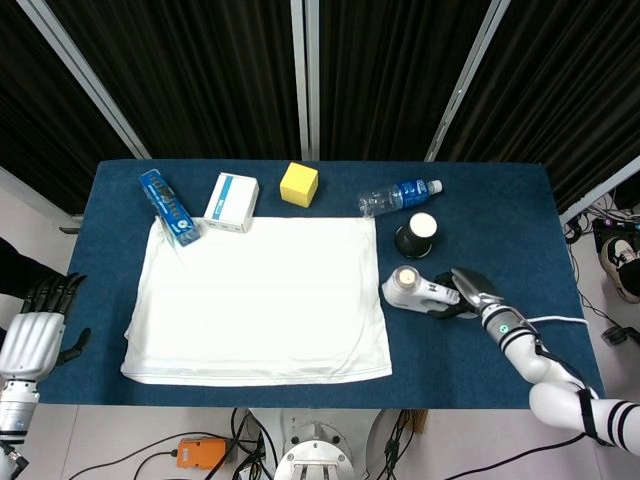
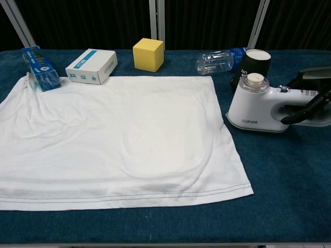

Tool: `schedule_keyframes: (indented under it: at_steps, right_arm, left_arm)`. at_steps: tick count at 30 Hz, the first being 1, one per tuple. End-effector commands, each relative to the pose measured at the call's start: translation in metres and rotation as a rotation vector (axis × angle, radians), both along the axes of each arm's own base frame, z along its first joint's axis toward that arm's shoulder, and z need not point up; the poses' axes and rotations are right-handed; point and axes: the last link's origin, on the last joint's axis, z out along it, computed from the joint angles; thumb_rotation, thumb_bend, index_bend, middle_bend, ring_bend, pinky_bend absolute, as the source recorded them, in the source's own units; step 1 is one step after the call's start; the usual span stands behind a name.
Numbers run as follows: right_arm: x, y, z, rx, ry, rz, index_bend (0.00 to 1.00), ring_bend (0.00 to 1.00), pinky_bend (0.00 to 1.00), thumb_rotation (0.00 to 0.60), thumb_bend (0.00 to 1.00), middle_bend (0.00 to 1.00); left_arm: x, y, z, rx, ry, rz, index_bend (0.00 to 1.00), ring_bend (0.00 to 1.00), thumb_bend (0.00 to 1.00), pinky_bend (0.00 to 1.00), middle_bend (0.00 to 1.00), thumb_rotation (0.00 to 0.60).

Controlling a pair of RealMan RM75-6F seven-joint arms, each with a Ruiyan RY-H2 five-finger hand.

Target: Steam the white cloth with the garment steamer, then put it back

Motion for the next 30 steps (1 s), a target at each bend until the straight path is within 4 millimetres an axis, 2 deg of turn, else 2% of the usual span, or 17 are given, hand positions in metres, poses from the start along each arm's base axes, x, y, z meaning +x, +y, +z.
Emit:
schedule_keyframes:
  at_steps: [1, 5, 9, 11, 12, 14, 15, 16, 17, 18, 20, 30]
  right_arm:
    - [0.016, -0.004, 0.015, -0.004, -0.033, 0.088, 0.95, 0.92, 0.74, 0.6, 0.35, 0.88]
    - [0.034, -0.011, 0.028, -0.018, -0.053, 0.157, 0.96, 0.93, 0.76, 0.6, 0.35, 0.88]
    - [0.053, -0.021, 0.037, -0.02, -0.086, 0.192, 0.96, 0.94, 0.77, 0.6, 0.35, 0.89]
    - [0.061, -0.026, 0.037, -0.012, -0.1, 0.195, 0.96, 0.94, 0.77, 0.6, 0.35, 0.89]
    - [0.063, -0.028, 0.037, -0.006, -0.104, 0.196, 0.96, 0.94, 0.77, 0.6, 0.35, 0.89]
    - [0.068, -0.033, 0.033, 0.009, -0.104, 0.198, 0.96, 0.94, 0.77, 0.6, 0.35, 0.89]
    - [0.07, -0.034, 0.03, 0.018, -0.101, 0.2, 0.96, 0.94, 0.77, 0.6, 0.35, 0.89]
    - [0.072, -0.036, 0.027, 0.028, -0.098, 0.202, 0.96, 0.94, 0.77, 0.6, 0.35, 0.89]
    - [0.075, -0.038, 0.023, 0.041, -0.096, 0.204, 0.96, 0.94, 0.77, 0.6, 0.35, 0.89]
    - [0.077, -0.039, 0.019, 0.049, -0.096, 0.205, 0.96, 0.94, 0.77, 0.6, 0.35, 0.89]
    - [0.081, -0.042, 0.01, 0.066, -0.098, 0.205, 0.96, 0.94, 0.77, 0.6, 0.35, 0.89]
    - [0.102, -0.055, -0.035, 0.121, -0.08, 0.232, 0.97, 0.94, 0.77, 0.6, 0.35, 0.9]
  left_arm:
    - [0.007, 0.005, -0.005, -0.038, 0.003, -0.033, 0.07, 0.0, 0.32, 0.0, 0.06, 0.6]
    - [0.021, 0.014, -0.019, -0.128, -0.014, -0.087, 0.07, 0.0, 0.32, 0.0, 0.06, 0.6]
    - [0.037, 0.025, -0.043, -0.247, -0.049, -0.135, 0.07, 0.0, 0.33, 0.0, 0.06, 0.599]
    - [0.043, 0.03, -0.056, -0.303, -0.066, -0.147, 0.07, 0.0, 0.34, 0.0, 0.06, 0.553]
    - [0.046, 0.033, -0.063, -0.328, -0.073, -0.149, 0.07, 0.0, 0.34, 0.0, 0.06, 0.501]
    - [0.05, 0.037, -0.078, -0.379, -0.096, -0.141, 0.07, 0.0, 0.36, 0.0, 0.06, 0.291]
    - [0.051, 0.039, -0.084, -0.4, -0.105, -0.135, 0.07, 0.0, 0.36, 0.0, 0.06, 0.221]
    - [0.053, 0.04, -0.089, -0.419, -0.114, -0.129, 0.07, 0.0, 0.37, 0.0, 0.06, 0.122]
    - [0.054, 0.042, -0.097, -0.44, -0.124, -0.121, 0.07, 0.0, 0.37, 0.0, 0.06, 0.062]
    - [0.054, 0.044, -0.102, -0.453, -0.129, -0.114, 0.07, 0.0, 0.37, 0.0, 0.06, 0.034]
    - [0.055, 0.048, -0.113, -0.479, -0.137, -0.092, 0.07, 0.0, 0.37, 0.0, 0.06, 0.002]
    - [0.056, 0.05, -0.141, -0.524, -0.11, -0.063, 0.07, 0.0, 0.37, 0.0, 0.06, 0.0]
